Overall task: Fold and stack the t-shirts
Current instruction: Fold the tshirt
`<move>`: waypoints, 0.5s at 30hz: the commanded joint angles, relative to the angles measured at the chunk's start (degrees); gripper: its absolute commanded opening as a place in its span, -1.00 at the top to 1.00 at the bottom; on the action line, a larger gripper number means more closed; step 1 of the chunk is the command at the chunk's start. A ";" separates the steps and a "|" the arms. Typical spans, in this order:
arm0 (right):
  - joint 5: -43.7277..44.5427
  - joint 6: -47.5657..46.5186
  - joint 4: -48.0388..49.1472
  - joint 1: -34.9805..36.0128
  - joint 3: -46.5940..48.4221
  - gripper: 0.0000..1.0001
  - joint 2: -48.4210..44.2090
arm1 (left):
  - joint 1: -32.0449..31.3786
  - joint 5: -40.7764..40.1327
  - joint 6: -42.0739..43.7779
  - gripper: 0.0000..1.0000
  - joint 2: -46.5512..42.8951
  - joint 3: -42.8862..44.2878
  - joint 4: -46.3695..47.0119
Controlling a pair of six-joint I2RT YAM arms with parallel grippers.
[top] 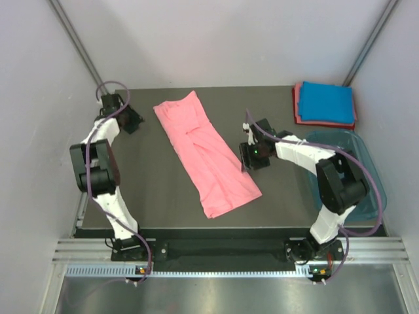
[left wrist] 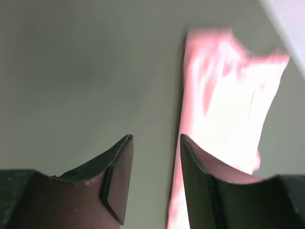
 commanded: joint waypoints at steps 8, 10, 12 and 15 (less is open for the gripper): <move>-2.08 1.49 -0.24 -0.30 -13.71 -0.08 -11.51 | -19.25 7.44 -2.96 0.03 -31.36 -37.86 -4.52; -2.61 1.84 0.29 -0.39 -16.52 -0.04 -12.66 | -28.10 4.63 -8.03 0.01 -39.10 -42.36 -5.06; -2.61 2.02 0.29 -0.39 -18.89 0.03 -13.89 | -34.89 1.91 -12.53 -0.01 -46.28 -49.22 -4.10; -3.92 2.02 0.64 -0.39 -21.35 0.12 -15.91 | -42.27 0.32 -21.32 -0.01 -54.56 -57.31 -1.28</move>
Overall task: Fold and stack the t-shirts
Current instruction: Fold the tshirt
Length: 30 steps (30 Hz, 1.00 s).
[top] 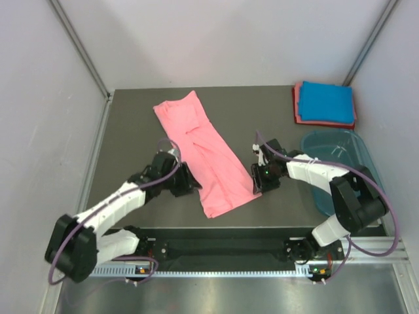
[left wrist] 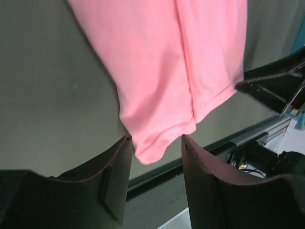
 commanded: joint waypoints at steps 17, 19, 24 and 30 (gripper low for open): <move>-2.36 1.94 5.06 -0.47 -6.88 0.24 -6.11 | -24.47 -17.94 -27.68 -0.03 -1.96 -11.69 9.93; -1.66 1.94 4.71 -0.56 -6.70 0.22 -6.20 | -24.39 -18.12 -28.56 -0.03 -1.61 -12.66 11.33; 1.15 2.91 3.39 -0.91 -5.12 0.11 -5.94 | -24.56 -17.15 -30.58 0.02 0.24 -14.16 14.85; 2.12 2.64 3.39 -1.09 -4.06 0.13 -4.36 | -24.82 -17.59 -31.90 0.08 0.33 -15.30 14.42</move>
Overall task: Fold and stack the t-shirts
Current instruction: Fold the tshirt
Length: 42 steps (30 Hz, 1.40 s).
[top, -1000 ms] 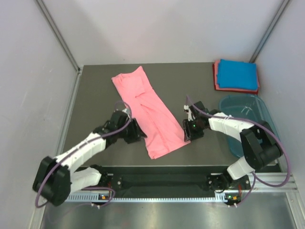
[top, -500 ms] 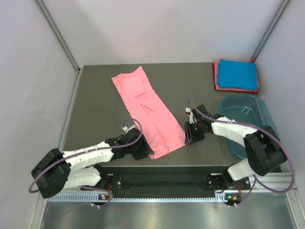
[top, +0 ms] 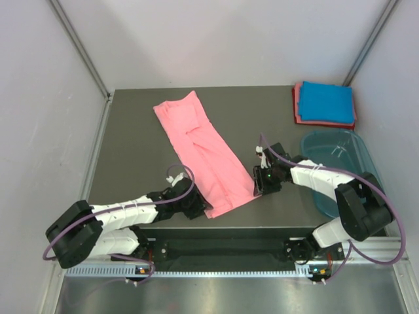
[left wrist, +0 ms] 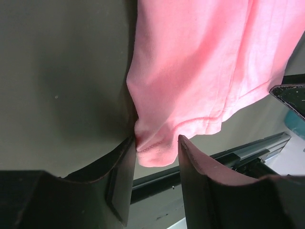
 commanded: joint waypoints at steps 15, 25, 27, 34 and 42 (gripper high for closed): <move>0.06 3.16 1.05 -0.63 -2.53 1.00 -3.87 | -1.64 -0.30 -1.08 1.00 -0.44 2.04 -5.79; 3.03 14.13 2.20 9.37 -8.33 1.00 -11.87 | -1.64 5.49 0.06 1.00 -9.32 0.55 -13.38; 5.14 15.90 1.59 10.96 -8.68 1.00 -12.92 | -2.25 6.82 0.68 1.00 -8.62 0.46 -13.55; 7.88 20.47 -0.44 12.99 -12.11 1.00 -20.30 | -8.49 3.92 -3.10 1.00 -10.37 -1.64 -16.45; 7.26 18.99 0.27 14.49 -12.38 1.00 -18.91 | -13.41 -1.24 -5.21 0.12 -11.51 0.63 -18.82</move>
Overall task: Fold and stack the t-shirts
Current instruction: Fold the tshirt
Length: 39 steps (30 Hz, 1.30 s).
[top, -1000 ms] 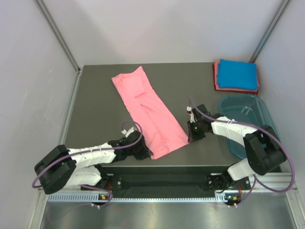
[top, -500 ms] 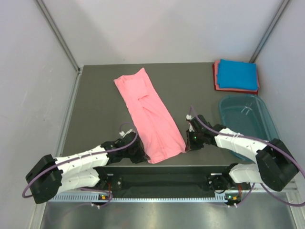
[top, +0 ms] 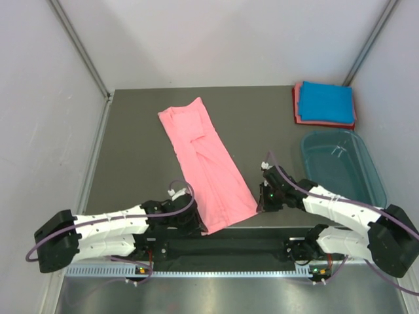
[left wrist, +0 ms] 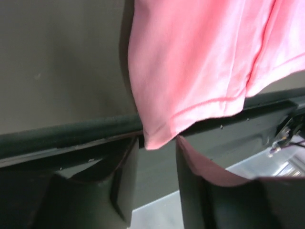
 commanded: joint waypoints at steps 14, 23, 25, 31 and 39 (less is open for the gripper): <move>-0.11 -0.19 3.23 1.57 -2.16 1.00 -0.58 | -10.36 -13.00 -10.83 0.11 4.75 4.10 -3.66; 0.33 0.08 2.97 1.66 -3.92 1.00 -3.47 | -10.88 -15.29 -11.62 0.13 2.21 4.19 -4.45; 0.51 0.17 2.96 1.75 -3.92 1.00 -3.83 | -11.06 -15.99 -11.71 0.13 1.15 4.19 -4.98; 0.15 0.95 3.40 1.75 -4.01 1.00 -4.09 | -11.06 -15.64 -12.23 0.17 2.82 3.84 -4.37; 0.33 1.48 1.30 2.01 -2.87 1.00 -5.50 | -11.15 -15.38 -12.50 1.00 2.57 4.10 -5.15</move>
